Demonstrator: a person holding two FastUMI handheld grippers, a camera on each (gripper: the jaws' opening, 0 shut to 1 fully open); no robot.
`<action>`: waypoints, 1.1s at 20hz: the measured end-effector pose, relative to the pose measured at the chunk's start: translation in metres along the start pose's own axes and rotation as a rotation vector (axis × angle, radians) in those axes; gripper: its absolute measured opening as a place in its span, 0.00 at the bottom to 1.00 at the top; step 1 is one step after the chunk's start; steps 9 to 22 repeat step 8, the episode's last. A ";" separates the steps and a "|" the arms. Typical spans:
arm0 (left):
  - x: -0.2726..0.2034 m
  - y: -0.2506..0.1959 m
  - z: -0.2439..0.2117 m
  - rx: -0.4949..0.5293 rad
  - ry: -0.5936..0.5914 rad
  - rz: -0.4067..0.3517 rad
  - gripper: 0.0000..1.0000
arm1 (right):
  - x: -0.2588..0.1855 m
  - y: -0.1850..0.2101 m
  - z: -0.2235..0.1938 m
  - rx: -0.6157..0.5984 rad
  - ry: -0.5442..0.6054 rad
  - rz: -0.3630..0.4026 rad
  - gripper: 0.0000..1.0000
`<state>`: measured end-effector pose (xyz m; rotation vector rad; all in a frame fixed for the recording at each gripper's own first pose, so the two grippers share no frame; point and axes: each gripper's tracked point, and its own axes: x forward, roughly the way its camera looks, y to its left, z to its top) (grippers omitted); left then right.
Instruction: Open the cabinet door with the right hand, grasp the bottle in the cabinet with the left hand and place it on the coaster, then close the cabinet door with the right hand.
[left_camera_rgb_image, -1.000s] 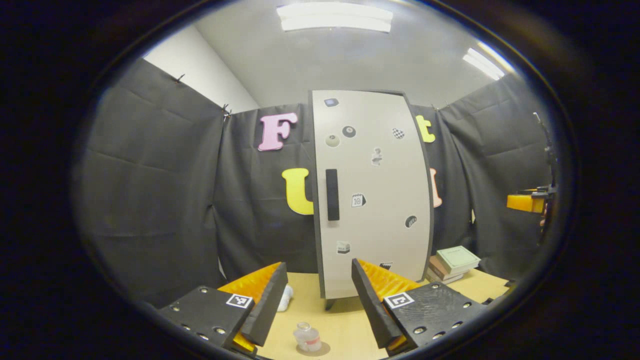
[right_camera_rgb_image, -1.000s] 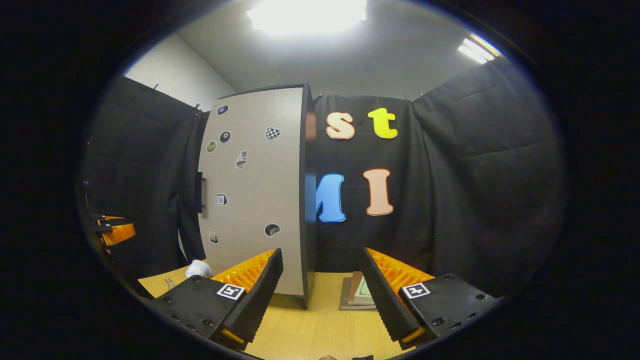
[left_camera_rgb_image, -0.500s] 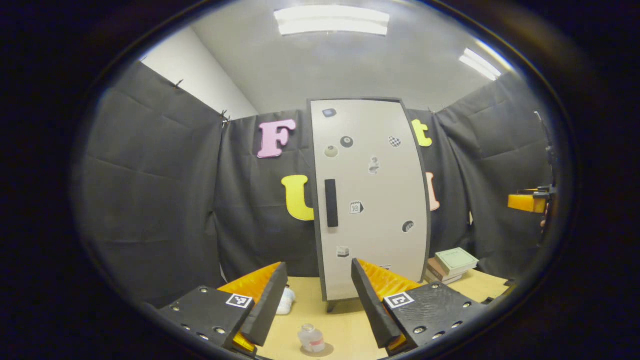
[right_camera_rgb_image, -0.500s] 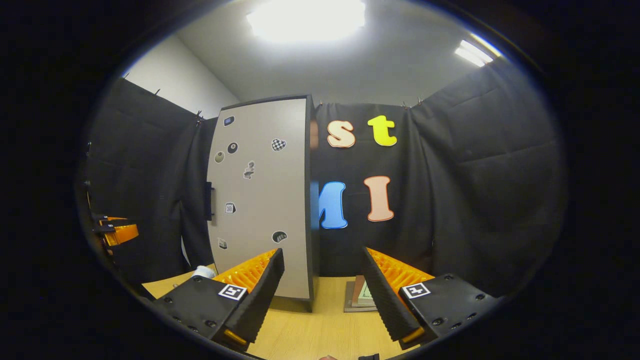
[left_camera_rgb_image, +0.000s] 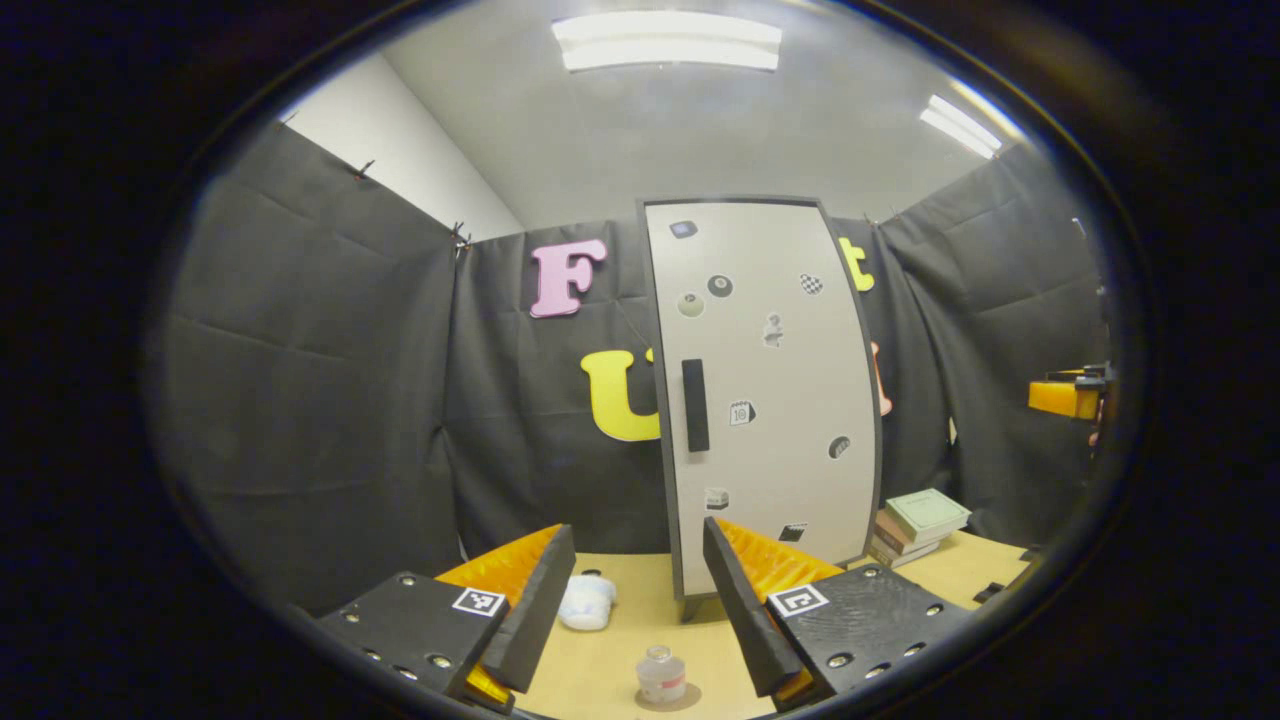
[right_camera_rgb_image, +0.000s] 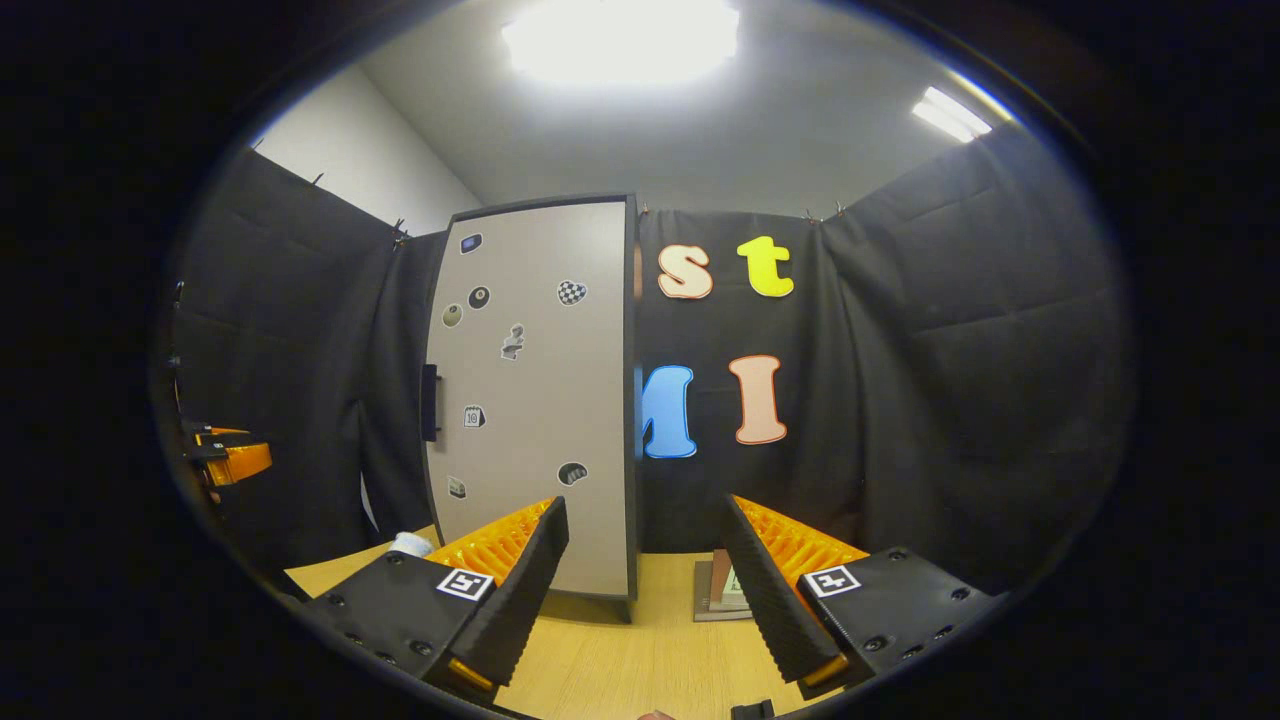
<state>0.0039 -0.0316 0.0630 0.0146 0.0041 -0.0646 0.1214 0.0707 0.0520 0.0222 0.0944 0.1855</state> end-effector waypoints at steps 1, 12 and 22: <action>0.000 0.000 -0.001 -0.004 0.001 -0.002 0.78 | 0.000 0.001 0.000 -0.006 0.005 -0.002 0.97; -0.005 0.000 0.001 0.005 -0.004 -0.019 0.80 | -0.009 0.008 0.000 -0.008 0.009 -0.011 0.97; -0.005 0.000 0.001 0.005 -0.004 -0.019 0.80 | -0.009 0.008 0.000 -0.008 0.009 -0.011 0.97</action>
